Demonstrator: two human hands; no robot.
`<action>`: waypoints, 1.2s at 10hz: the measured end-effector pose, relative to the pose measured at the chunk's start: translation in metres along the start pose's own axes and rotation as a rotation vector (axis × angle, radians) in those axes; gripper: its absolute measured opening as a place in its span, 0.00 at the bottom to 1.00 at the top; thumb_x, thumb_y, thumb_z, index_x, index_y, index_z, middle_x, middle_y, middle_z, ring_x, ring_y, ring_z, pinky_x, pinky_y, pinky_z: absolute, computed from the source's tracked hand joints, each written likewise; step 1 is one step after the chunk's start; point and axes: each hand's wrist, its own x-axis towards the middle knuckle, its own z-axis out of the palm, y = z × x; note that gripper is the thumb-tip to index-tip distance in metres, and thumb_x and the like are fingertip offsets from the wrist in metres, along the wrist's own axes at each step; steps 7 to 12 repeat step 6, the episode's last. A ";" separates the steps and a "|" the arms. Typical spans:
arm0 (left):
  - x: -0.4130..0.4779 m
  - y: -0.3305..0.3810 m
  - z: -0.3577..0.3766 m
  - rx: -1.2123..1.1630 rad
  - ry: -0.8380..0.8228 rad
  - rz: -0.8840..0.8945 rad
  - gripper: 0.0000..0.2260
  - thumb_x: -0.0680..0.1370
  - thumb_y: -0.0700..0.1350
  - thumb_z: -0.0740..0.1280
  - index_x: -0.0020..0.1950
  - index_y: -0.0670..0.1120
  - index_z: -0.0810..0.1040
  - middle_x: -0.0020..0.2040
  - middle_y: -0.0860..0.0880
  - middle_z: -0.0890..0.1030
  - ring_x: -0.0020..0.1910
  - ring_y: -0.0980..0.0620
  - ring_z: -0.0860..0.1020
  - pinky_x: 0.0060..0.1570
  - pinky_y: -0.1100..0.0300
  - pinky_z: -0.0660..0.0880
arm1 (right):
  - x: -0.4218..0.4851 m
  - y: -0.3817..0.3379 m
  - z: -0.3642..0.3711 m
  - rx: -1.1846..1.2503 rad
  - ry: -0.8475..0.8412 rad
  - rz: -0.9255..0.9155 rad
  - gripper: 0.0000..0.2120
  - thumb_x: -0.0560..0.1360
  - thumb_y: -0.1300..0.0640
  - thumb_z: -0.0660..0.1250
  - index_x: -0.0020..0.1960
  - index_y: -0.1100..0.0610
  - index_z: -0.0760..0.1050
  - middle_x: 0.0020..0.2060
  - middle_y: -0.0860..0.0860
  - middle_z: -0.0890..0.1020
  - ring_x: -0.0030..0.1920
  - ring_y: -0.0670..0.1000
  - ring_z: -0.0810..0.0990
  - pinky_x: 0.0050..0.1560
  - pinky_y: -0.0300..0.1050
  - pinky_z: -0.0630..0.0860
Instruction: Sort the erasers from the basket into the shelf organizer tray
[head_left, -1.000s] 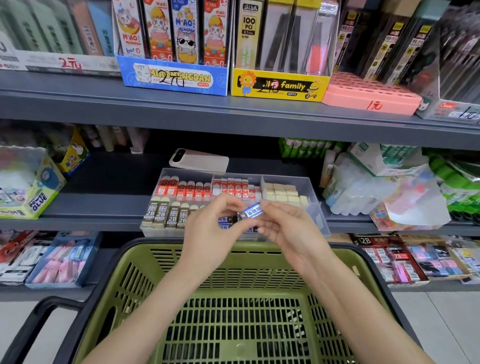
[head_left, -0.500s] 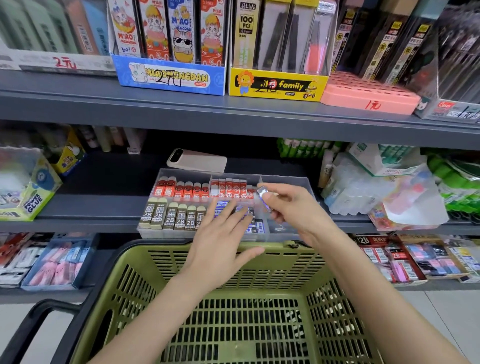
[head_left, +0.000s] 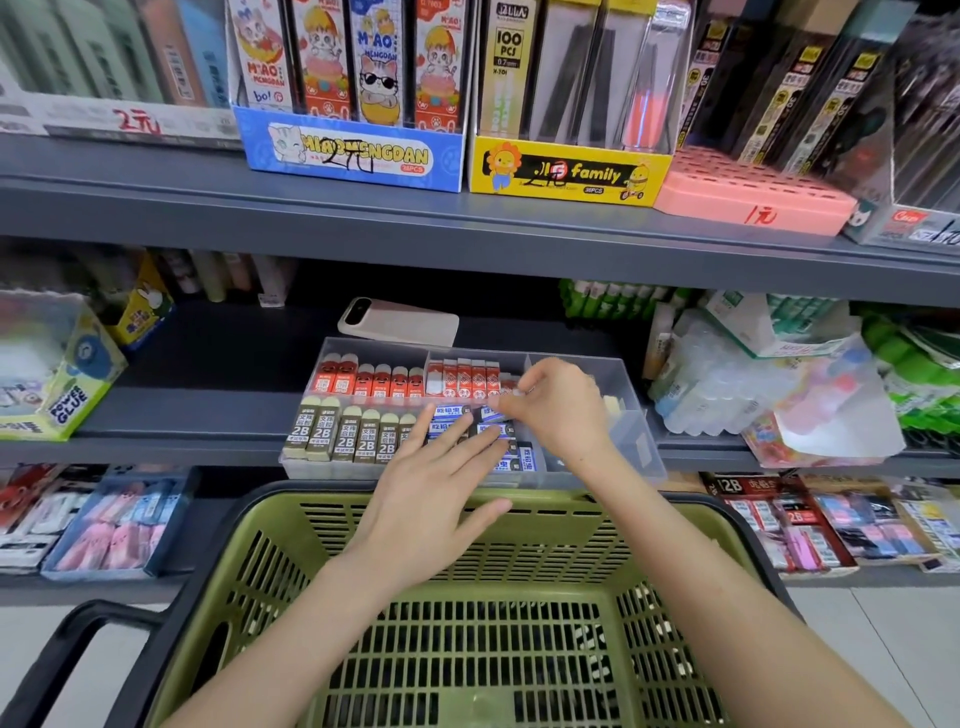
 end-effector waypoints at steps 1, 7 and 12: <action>0.000 0.000 0.000 0.002 -0.010 -0.003 0.24 0.78 0.60 0.57 0.67 0.46 0.75 0.65 0.50 0.77 0.69 0.48 0.70 0.74 0.44 0.53 | -0.008 0.001 0.012 -0.084 0.095 -0.052 0.14 0.68 0.45 0.73 0.32 0.51 0.72 0.27 0.44 0.74 0.35 0.49 0.77 0.33 0.41 0.69; 0.005 -0.002 -0.014 -0.157 0.005 -0.118 0.19 0.78 0.55 0.63 0.66 0.48 0.76 0.67 0.50 0.75 0.69 0.50 0.70 0.72 0.49 0.48 | -0.025 -0.001 -0.009 -0.342 0.230 -0.175 0.15 0.76 0.42 0.61 0.46 0.49 0.82 0.39 0.48 0.84 0.47 0.52 0.78 0.38 0.43 0.67; 0.005 -0.002 -0.014 -0.157 0.005 -0.118 0.19 0.78 0.55 0.63 0.66 0.48 0.76 0.67 0.50 0.75 0.69 0.50 0.70 0.72 0.49 0.48 | -0.025 -0.001 -0.009 -0.342 0.230 -0.175 0.15 0.76 0.42 0.61 0.46 0.49 0.82 0.39 0.48 0.84 0.47 0.52 0.78 0.38 0.43 0.67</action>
